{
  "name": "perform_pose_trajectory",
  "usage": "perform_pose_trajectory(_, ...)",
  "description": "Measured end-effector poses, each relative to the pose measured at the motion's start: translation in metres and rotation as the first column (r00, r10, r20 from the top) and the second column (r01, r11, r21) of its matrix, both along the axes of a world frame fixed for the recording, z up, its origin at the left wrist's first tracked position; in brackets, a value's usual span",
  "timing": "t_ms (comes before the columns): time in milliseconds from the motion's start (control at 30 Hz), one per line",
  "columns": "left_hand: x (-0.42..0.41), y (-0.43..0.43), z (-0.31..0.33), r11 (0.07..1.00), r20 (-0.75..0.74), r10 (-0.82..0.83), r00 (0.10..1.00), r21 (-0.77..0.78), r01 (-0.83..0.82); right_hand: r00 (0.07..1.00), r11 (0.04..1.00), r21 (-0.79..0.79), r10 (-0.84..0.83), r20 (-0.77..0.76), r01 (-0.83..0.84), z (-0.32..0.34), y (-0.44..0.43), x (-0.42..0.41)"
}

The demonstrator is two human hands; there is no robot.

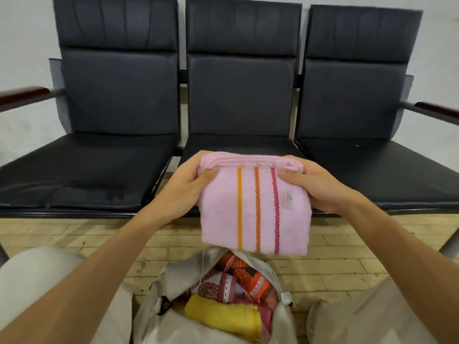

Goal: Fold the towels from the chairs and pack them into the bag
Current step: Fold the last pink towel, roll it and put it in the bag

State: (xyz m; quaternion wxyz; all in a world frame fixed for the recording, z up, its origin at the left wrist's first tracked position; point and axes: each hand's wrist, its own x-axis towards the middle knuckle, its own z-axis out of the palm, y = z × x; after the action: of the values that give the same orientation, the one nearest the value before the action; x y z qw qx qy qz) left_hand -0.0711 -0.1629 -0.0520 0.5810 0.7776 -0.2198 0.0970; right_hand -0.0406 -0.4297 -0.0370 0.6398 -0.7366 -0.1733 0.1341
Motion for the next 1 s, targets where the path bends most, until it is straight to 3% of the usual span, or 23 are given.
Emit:
perform_pose_trajectory(100, -0.001, -0.001, -0.002, 0.999, -0.056, -0.020, 0.998, 0.031, 0.022, 1.000, 1.000, 0.006, 0.021, -0.009, -0.021, 0.003, -0.003, -0.001)
perform_pose_trajectory(300, 0.001, -0.005, -0.002, 0.976, -0.282, -0.114, 0.953, -0.213, 0.054, 1.000, 0.999, 0.036, 0.023, -0.015, -0.022, 0.002, -0.003, -0.001)
perform_pose_trajectory(500, 0.005, -0.010, -0.007, 0.939, -0.421, -0.169, 0.891, -0.343, 0.016, 0.992, 0.989, 0.080, -0.125, -0.029, 0.127, -0.004, -0.001, 0.006)
perform_pose_trajectory(633, 0.007, -0.009, -0.009, 0.950, -0.470, -0.169, 0.866, -0.313, 0.015, 0.986, 0.984, 0.104, -0.136, -0.094, 0.146, -0.009, -0.002, 0.010)
perform_pose_trajectory(800, 0.010, -0.005, -0.011, 0.901, -0.516, -0.297, 0.804, -0.431, 0.056, 0.969, 0.979, 0.180, -0.047, -0.241, 0.092, -0.008, -0.005, 0.007)
perform_pose_trajectory(1000, 0.009, -0.016, -0.015, 0.971, -0.538, -0.037, 0.842, -0.217, -0.097, 0.950, 0.963, -0.049, -0.269, -0.159, 0.264, -0.014, 0.010, 0.012)
